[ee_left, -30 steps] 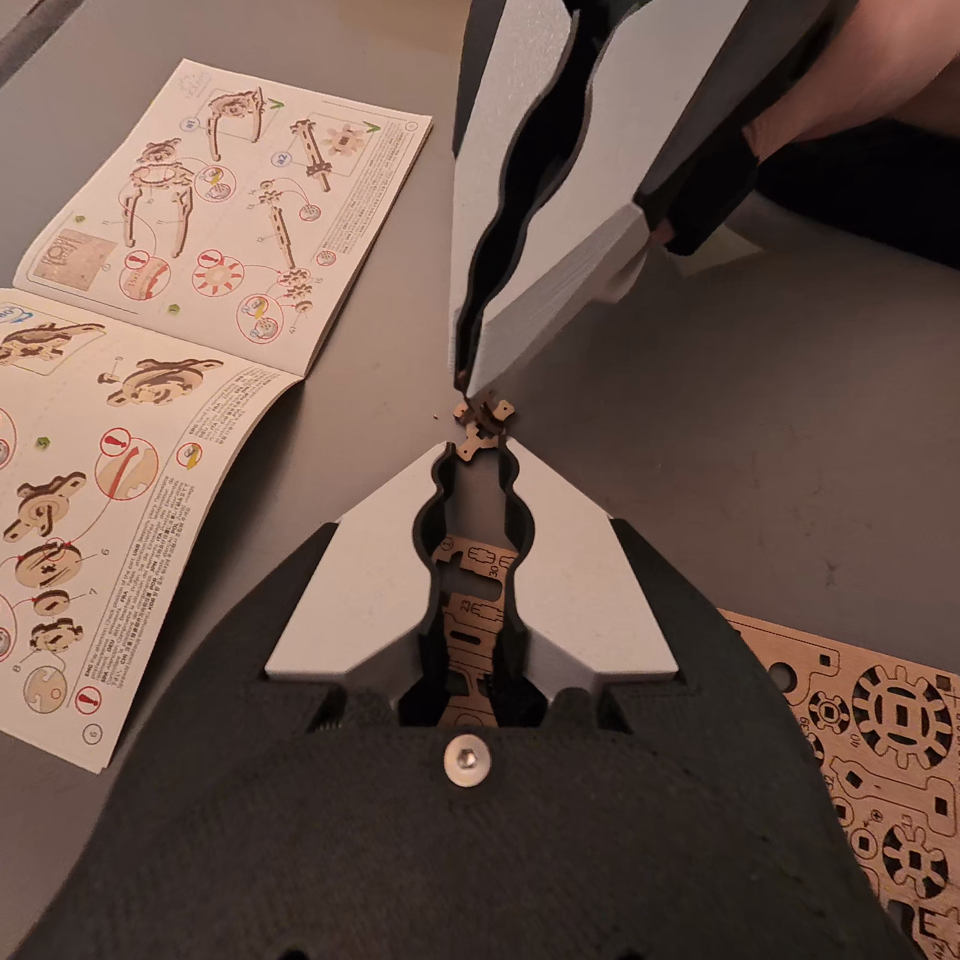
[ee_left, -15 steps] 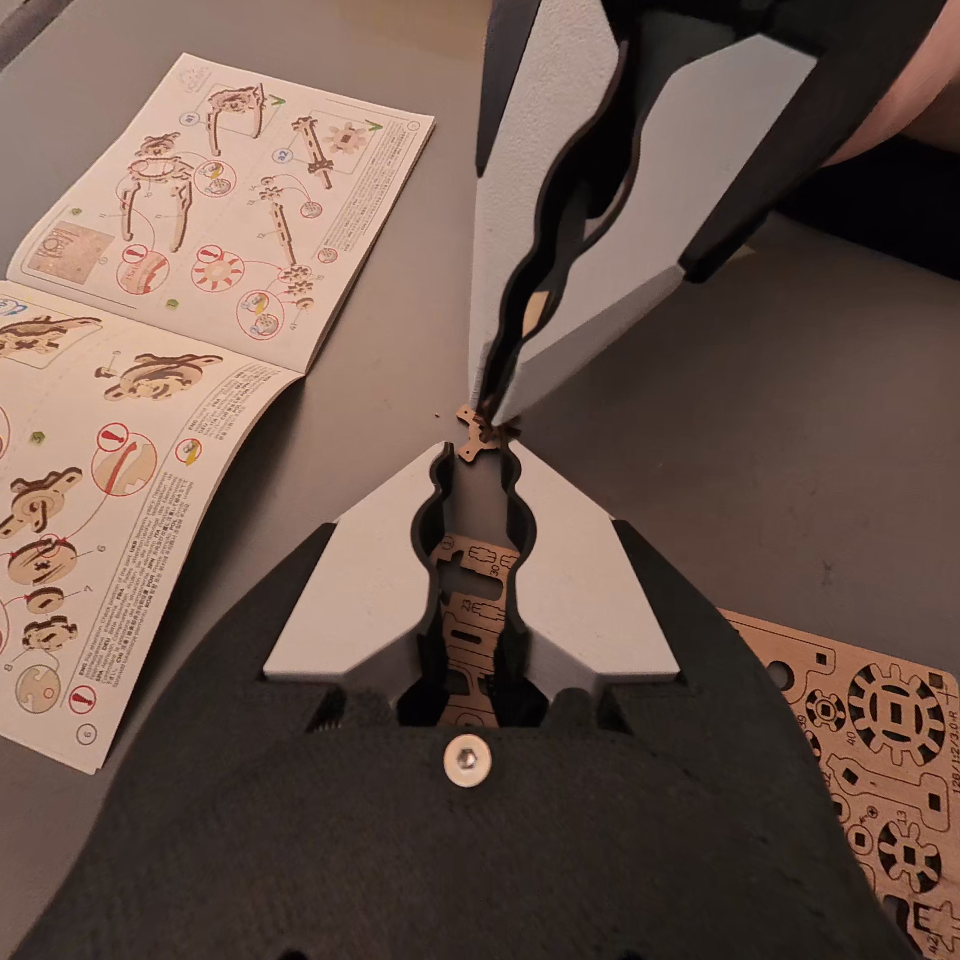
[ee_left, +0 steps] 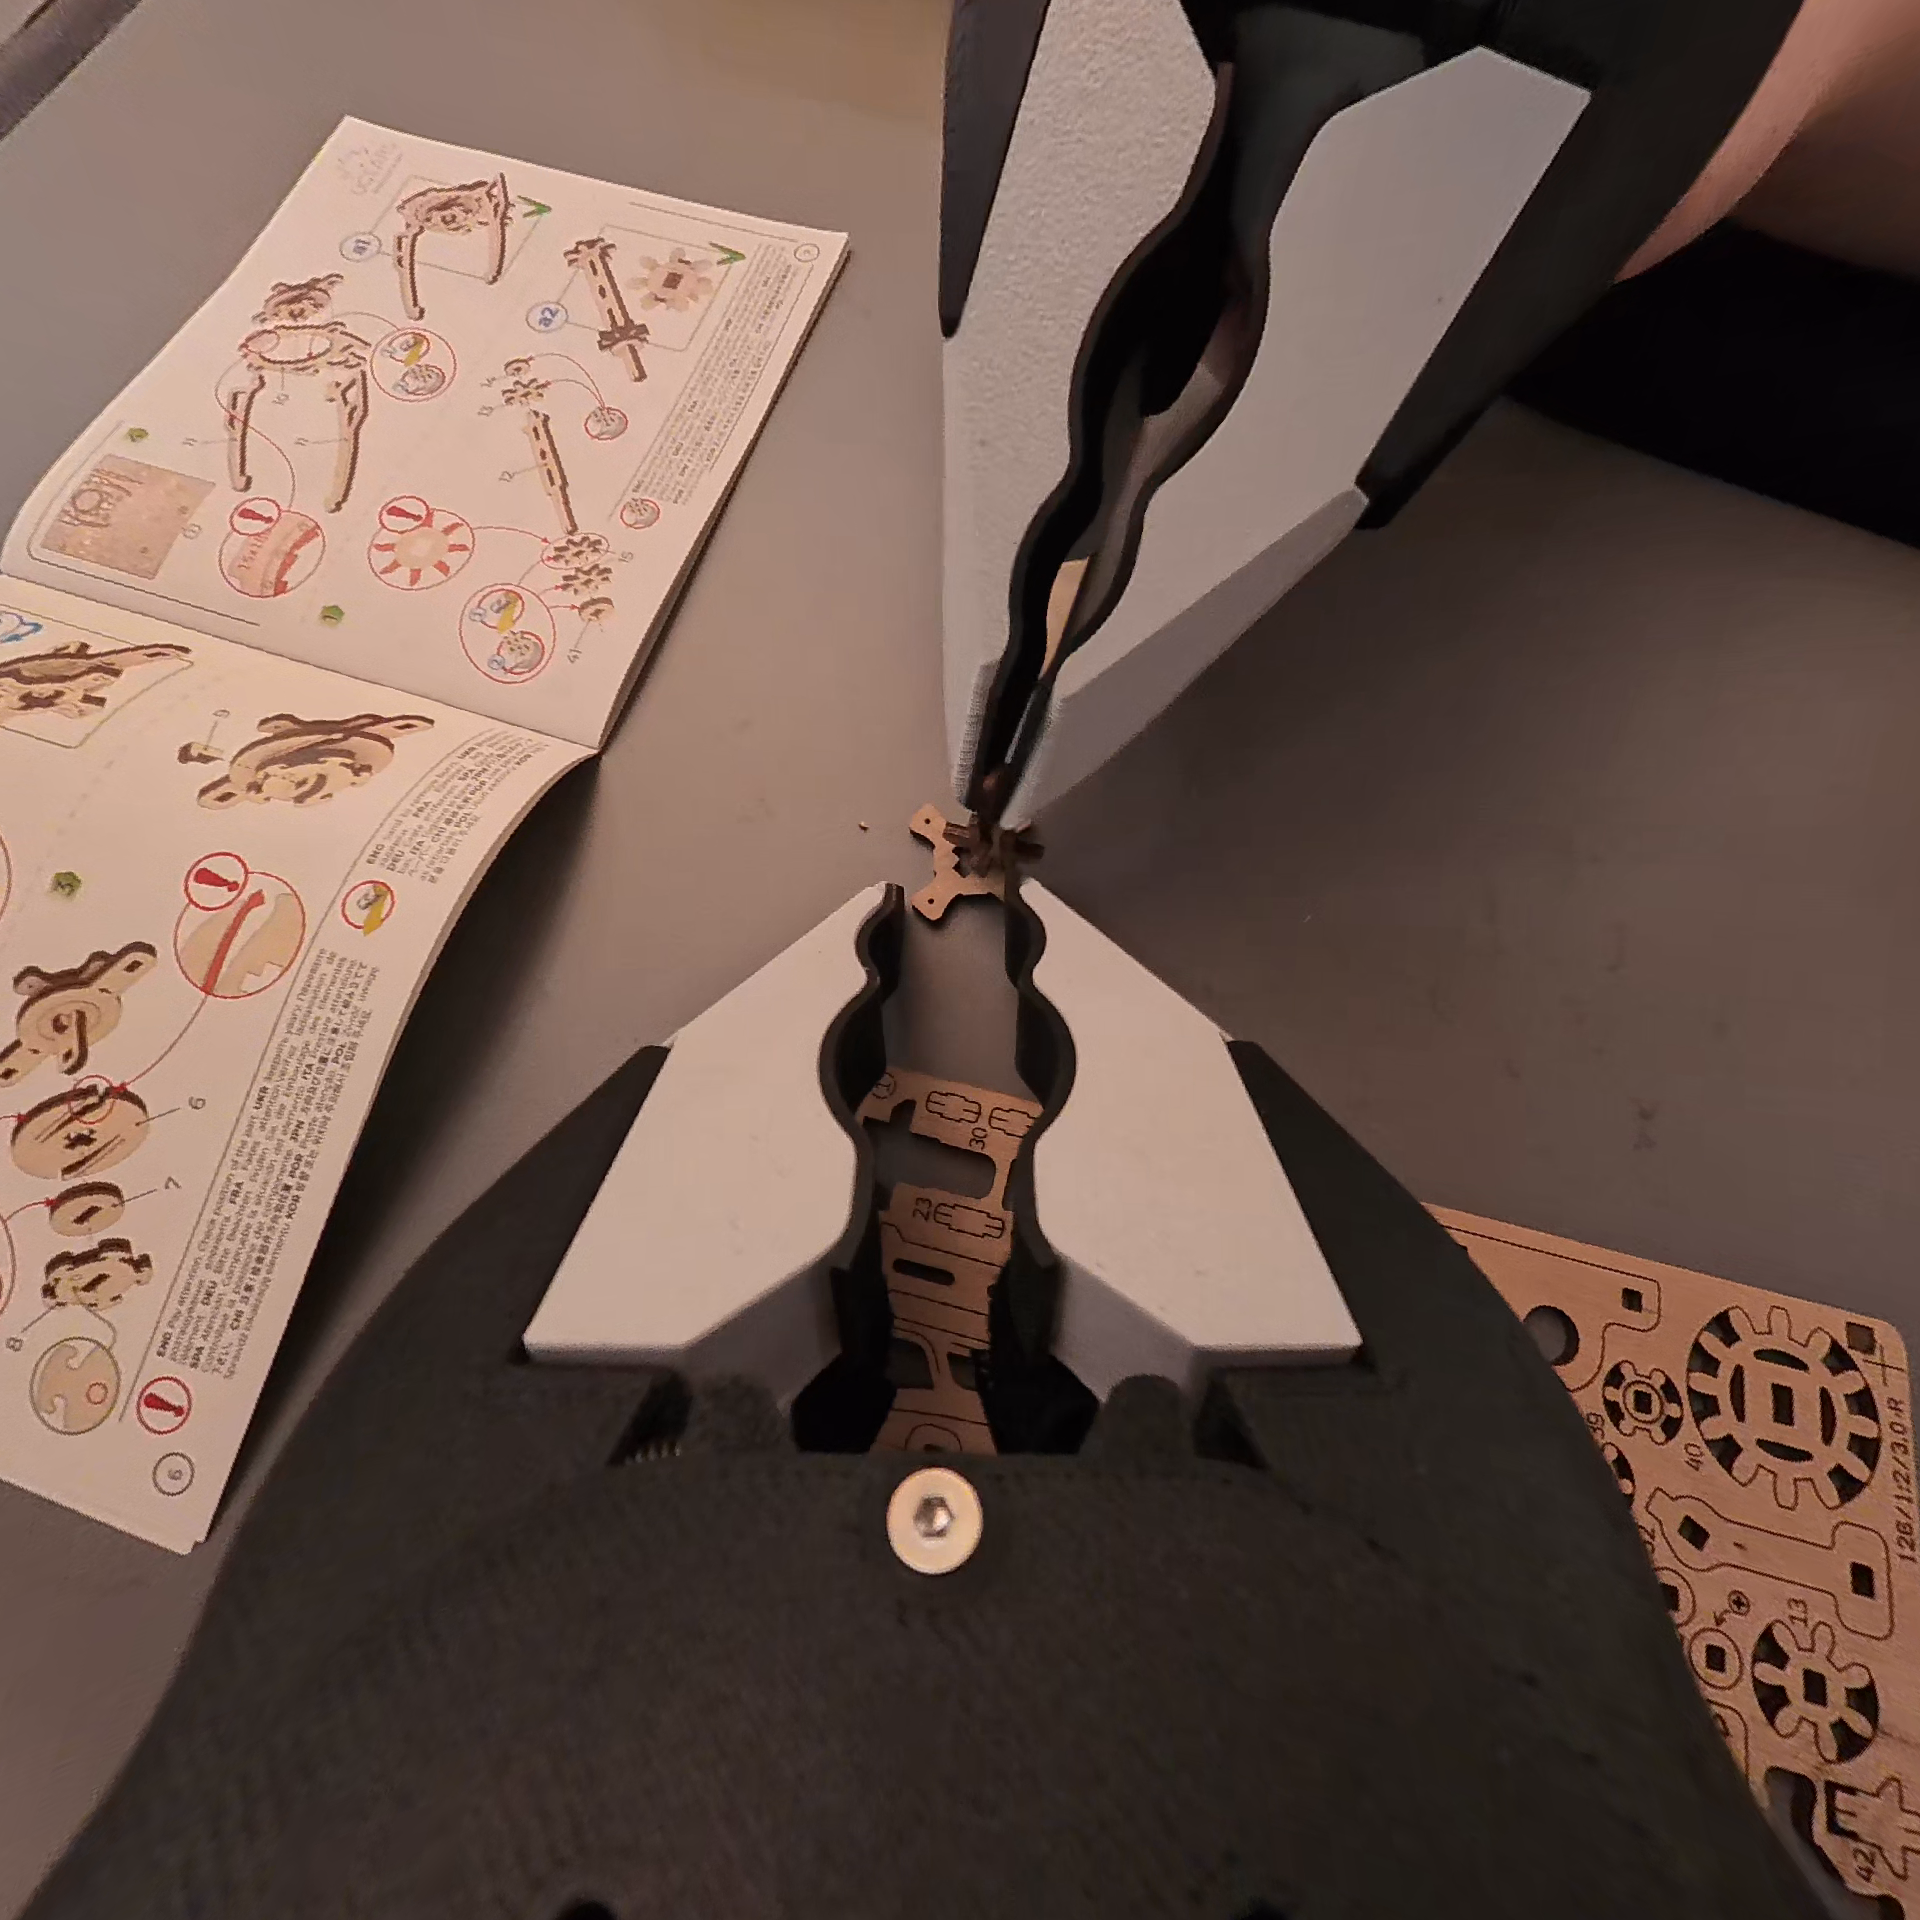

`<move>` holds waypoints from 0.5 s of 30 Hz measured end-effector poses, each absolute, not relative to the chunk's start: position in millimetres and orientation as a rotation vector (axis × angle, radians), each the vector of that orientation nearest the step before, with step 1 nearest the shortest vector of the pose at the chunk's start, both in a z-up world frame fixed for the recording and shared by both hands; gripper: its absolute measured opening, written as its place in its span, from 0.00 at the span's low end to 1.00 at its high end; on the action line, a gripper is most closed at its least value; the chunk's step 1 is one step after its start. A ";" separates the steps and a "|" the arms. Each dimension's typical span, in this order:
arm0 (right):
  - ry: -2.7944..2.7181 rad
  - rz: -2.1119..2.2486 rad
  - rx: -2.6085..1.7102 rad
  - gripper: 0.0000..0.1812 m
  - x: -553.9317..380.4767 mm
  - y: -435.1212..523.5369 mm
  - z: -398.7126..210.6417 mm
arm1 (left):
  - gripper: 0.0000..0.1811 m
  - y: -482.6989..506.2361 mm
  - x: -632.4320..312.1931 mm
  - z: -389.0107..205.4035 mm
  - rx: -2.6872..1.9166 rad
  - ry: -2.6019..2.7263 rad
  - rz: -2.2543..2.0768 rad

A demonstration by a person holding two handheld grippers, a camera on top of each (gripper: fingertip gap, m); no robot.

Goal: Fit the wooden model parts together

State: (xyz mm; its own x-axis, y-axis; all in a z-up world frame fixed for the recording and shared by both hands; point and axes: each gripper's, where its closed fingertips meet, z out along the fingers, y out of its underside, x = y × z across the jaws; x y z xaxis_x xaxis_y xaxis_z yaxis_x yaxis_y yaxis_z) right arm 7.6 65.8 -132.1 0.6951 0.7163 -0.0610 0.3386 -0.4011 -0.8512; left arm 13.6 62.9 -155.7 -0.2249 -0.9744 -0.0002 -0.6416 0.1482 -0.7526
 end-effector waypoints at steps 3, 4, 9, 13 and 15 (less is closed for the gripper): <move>-0.788 0.551 -2.007 0.01 9.4 68.4 -132.0 | 0.09 62.0 13.3 -155.7 -1.532 1.939 -0.880; -0.774 0.575 -2.013 0.01 9.4 68.4 -132.0 | 0.09 61.8 13.2 -155.7 -1.530 1.941 -0.880; -0.683 0.728 -2.048 0.01 10.5 67.1 -132.7 | 0.15 56.7 11.6 -155.9 -1.502 1.981 -0.905; -0.735 0.705 -2.022 0.01 8.2 66.4 -132.6 | 0.19 51.8 10.8 -156.4 -1.462 2.020 -0.912; -0.725 0.727 -2.028 0.01 6.7 66.4 -132.7 | 0.19 51.5 12.3 -154.2 -1.440 2.017 -0.918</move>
